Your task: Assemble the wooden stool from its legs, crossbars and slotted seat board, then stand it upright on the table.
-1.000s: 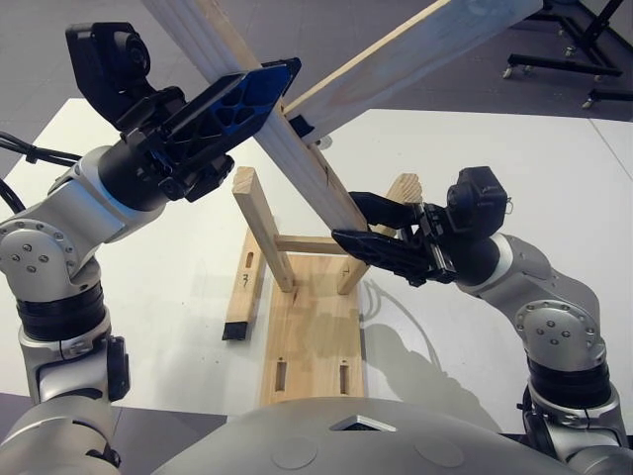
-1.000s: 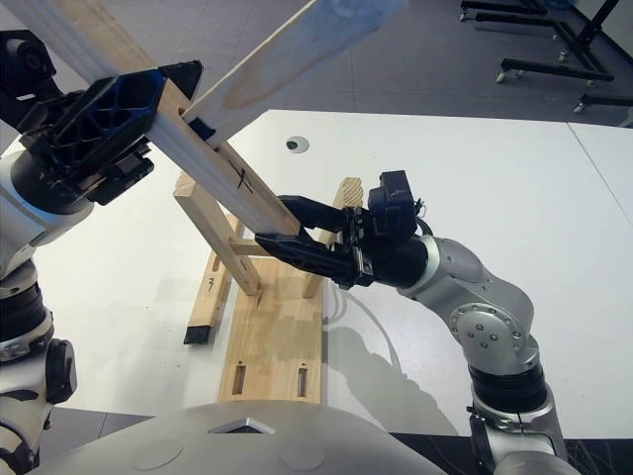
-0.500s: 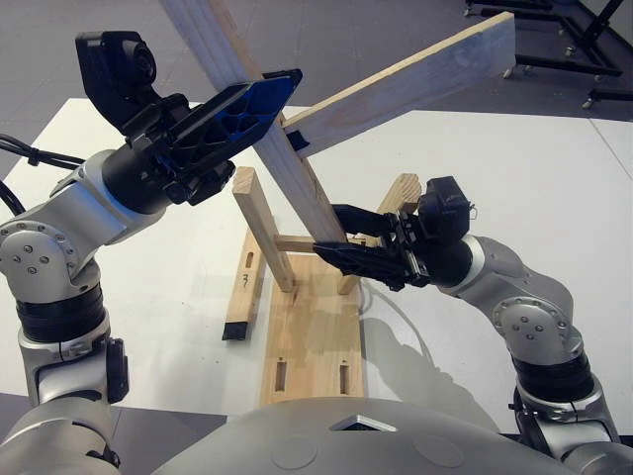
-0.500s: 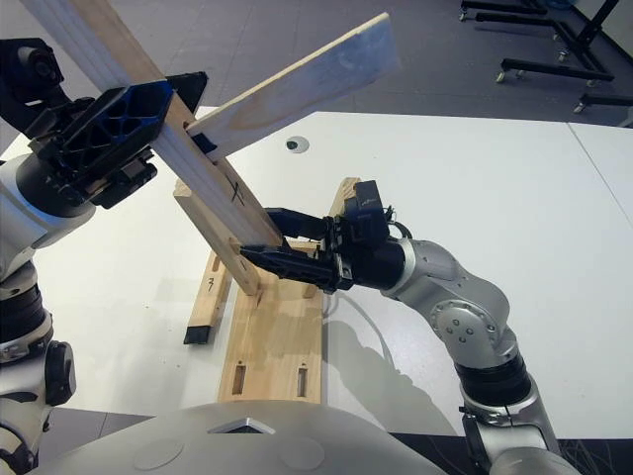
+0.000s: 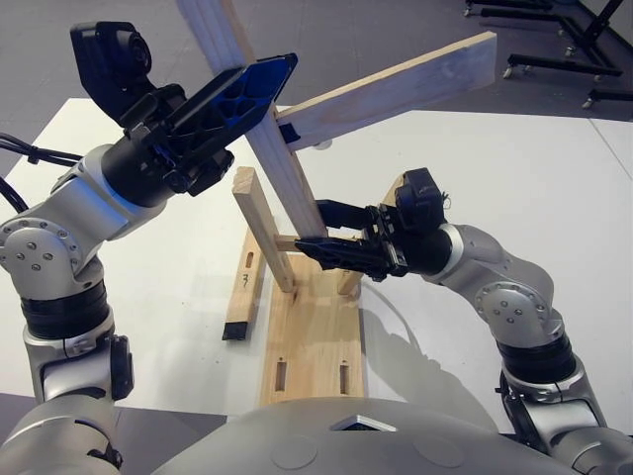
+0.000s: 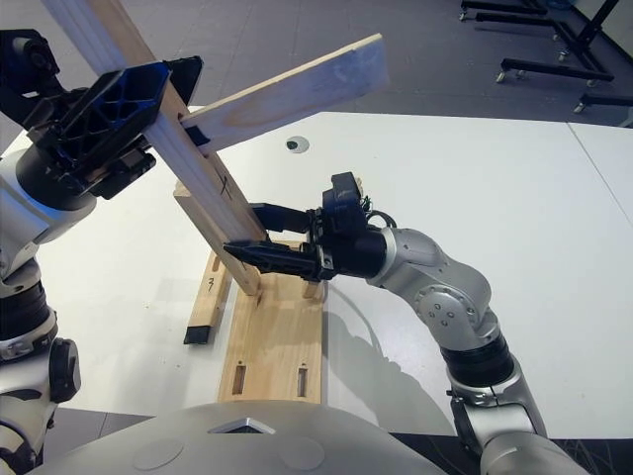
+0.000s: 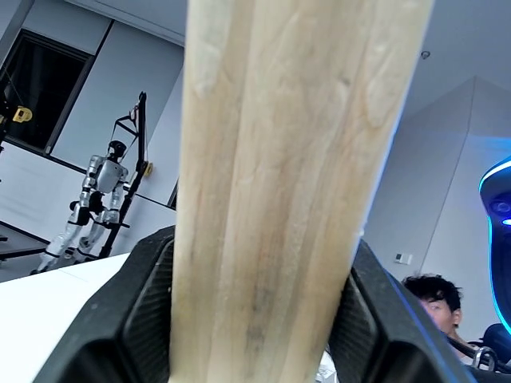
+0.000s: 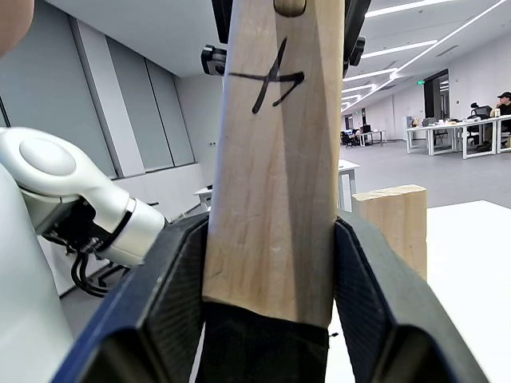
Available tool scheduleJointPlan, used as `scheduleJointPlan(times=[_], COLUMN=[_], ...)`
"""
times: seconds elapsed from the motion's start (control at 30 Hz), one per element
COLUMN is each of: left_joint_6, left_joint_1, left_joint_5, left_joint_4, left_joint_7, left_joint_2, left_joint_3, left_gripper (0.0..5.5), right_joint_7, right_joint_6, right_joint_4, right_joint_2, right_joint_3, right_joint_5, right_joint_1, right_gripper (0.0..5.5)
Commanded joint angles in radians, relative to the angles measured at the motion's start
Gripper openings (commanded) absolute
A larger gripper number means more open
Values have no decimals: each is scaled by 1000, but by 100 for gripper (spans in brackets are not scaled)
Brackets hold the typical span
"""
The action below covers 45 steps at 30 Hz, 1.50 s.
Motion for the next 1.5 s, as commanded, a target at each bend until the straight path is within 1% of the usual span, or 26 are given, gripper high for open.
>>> scheduleJointPlan(times=[0.03, 0.1, 0.2, 0.27, 0.53, 0.57, 0.6, 0.67, 0.83, 1.1, 1.27, 1.4, 1.5], left_joint_6=[-27, -25, -21, -15, 15, 18, 21, 29, 26, 58, 76, 110, 116], left_joint_1=[17, 24, 10, -5, -30, -31, -33, -40, -29, -20, 5, 73, 115], left_joint_5=[-48, -44, -45, -43, -56, -57, -60, -63, 1, -42, -29, 7, 62], left_joint_4=[-39, -39, -24, 0, 36, 39, 43, 46, 31, 34, 34, 9, -14], left_joint_7=[-17, -22, -31, -43, -72, -75, -78, -85, -114, -160, -222, -311, -391], left_joint_2=[-20, -10, 3, 9, 35, 39, 44, 58, 92, 143, 176, 224, 241], left_joint_3=[12, 19, 28, 28, 18, 18, 18, 20, 47, 68, 95, 129, 146], left_gripper=[224, 224, 222, 219, 208, 207, 207, 205, 204, 204, 204, 204, 204], right_joint_7=[48, 55, 90, 108, 87, 83, 78, 76, 63, 9, 25, 70, 64], right_joint_6=[50, 59, 86, 98, 88, 86, 85, 89, 112, 109, 104, 120, 111], right_joint_4=[4, 12, 2, -14, -56, -59, -65, -83, -144, -216, -170, -76, -57], right_joint_2=[-58, -76, -113, -130, -139, -142, -146, -161, -193, -213, -268, -266, -233], right_joint_3=[-1, -35, -72, -74, -97, -104, -116, -164, -268, -368, -562, -756, -813], right_joint_5=[-52, -33, -1, -9, -57, -62, -64, -35, 71, 221, 364, 467, 530], right_joint_1=[-48, -57, -42, -21, 49, 56, 64, 84, 114, 123, 172, 331, 396], right_gripper=[207, 207, 287, 326, 460, 486, 495, 530, 535, 535, 535, 535, 535])
